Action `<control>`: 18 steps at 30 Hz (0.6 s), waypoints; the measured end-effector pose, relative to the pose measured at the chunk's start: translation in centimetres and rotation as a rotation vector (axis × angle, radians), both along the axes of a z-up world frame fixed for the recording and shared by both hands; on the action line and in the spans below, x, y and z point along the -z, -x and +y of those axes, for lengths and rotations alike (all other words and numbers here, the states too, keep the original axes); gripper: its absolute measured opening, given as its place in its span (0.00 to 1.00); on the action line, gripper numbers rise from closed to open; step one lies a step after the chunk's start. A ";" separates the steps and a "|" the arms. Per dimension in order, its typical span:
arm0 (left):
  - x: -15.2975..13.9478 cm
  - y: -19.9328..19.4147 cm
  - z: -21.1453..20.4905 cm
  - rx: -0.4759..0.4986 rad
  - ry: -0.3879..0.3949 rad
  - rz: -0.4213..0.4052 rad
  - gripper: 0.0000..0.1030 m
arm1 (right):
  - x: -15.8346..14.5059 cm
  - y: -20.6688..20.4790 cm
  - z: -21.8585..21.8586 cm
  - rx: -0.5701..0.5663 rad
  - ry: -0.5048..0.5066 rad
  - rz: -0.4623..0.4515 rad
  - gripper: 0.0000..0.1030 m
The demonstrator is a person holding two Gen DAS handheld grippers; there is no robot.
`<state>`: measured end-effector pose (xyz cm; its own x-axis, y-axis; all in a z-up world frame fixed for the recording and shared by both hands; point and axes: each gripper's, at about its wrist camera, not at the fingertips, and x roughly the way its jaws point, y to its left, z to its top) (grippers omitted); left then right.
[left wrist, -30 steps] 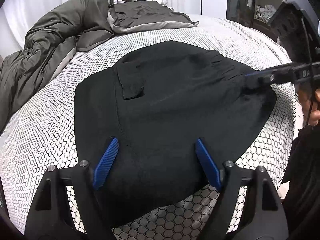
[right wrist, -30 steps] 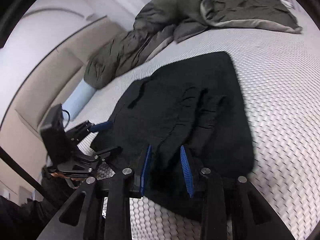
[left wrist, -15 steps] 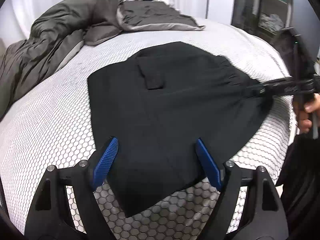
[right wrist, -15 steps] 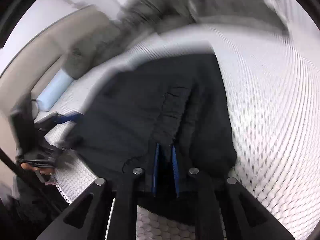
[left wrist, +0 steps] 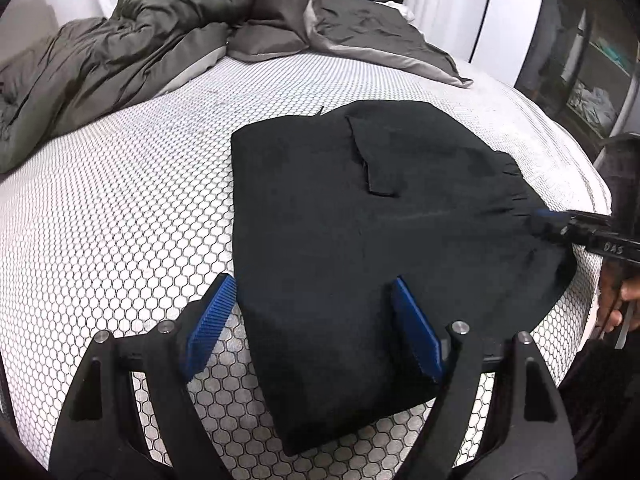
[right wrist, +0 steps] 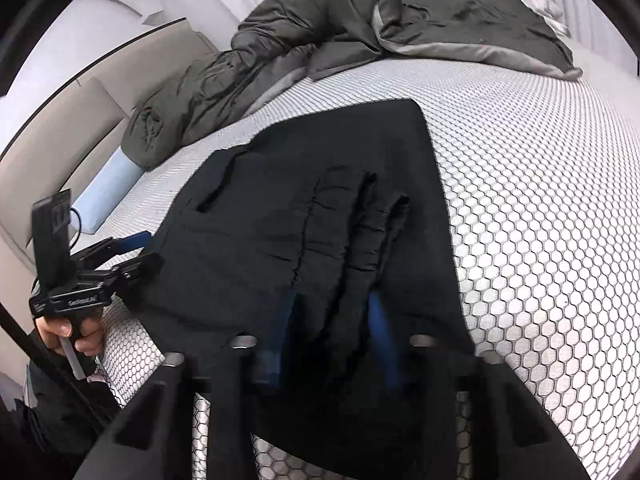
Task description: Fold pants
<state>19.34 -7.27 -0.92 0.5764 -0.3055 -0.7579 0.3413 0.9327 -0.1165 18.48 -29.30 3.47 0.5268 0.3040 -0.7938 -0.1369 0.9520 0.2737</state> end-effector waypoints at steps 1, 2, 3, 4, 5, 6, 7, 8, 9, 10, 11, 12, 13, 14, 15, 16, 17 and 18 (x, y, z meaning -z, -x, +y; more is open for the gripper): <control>0.0 0.0 0.2 -0.006 0.000 0.000 0.76 | -0.7 0.3 0.1 -0.009 0.003 -0.028 0.12; 0.0 0.0 0.2 -0.009 0.001 0.000 0.76 | -1.5 0.8 0.1 -0.023 -0.007 -0.063 0.12; 0.1 0.0 0.4 -0.012 0.006 0.002 0.76 | -1.8 1.1 -0.3 -0.025 -0.023 -0.066 0.12; 0.1 -0.1 0.6 -0.017 0.009 0.008 0.76 | -1.3 1.0 -0.8 -0.007 -0.023 -0.039 0.12; 0.3 -0.2 0.7 -0.020 0.011 0.014 0.76 | -0.7 1.0 -1.3 0.013 -0.008 -0.014 0.12; 0.3 -0.2 0.8 -0.022 0.015 0.021 0.76 | 0.5 0.8 -1.8 0.039 0.030 0.037 0.12; 0.4 -0.3 0.9 -0.025 0.016 0.023 0.76 | 1.0 0.7 -2.0 0.038 0.013 0.059 0.13; 0.3 -0.3 0.9 -0.030 0.015 0.021 0.76 | 0.6 0.9 -2.4 0.049 -0.026 0.047 0.19; 0.3 -0.2 0.9 -0.032 0.016 0.019 0.76 | 0.0 1.1 -2.5 0.047 -0.045 0.036 0.25; 0.2 -0.1 0.9 -0.034 0.017 0.014 0.76 | -0.7 1.4 -2.7 0.043 -0.056 0.012 0.44; 0.3 -0.1 0.9 -0.037 0.018 0.012 0.76 | -1.5 1.8 -3.0 0.051 -0.053 -0.028 0.65; 0.4 -0.2 0.8 -0.036 0.022 0.018 0.76 | -2.2 2.1 -3.5 0.072 -0.028 -0.064 0.72; 0.5 -0.4 0.8 -0.034 0.034 0.027 0.76 | -2.3 1.9 -4.0 0.088 -0.015 -0.070 0.73; 0.7 -0.6 0.8 -0.038 0.047 0.042 0.76 | -2.2 1.6 -4.4 0.100 -0.014 -0.059 0.73; 1.0 -1.2 0.9 -0.051 0.074 0.078 0.76 | -1.6 0.9 -4.9 0.103 -0.042 -0.021 0.73; 1.2 -1.6 1.1 -0.061 0.108 0.113 0.76 | -1.1 0.4 -5.2 0.103 -0.070 0.010 0.73; 1.5 -2.1 1.2 -0.068 0.147 0.146 0.72 | -0.3 -0.3 -5.4 0.103 -0.092 0.042 0.64; 1.6 -2.6 1.3 -0.065 0.180 0.171 0.67 | 0.5 -1.3 -5.3 0.092 -0.104 0.074 0.53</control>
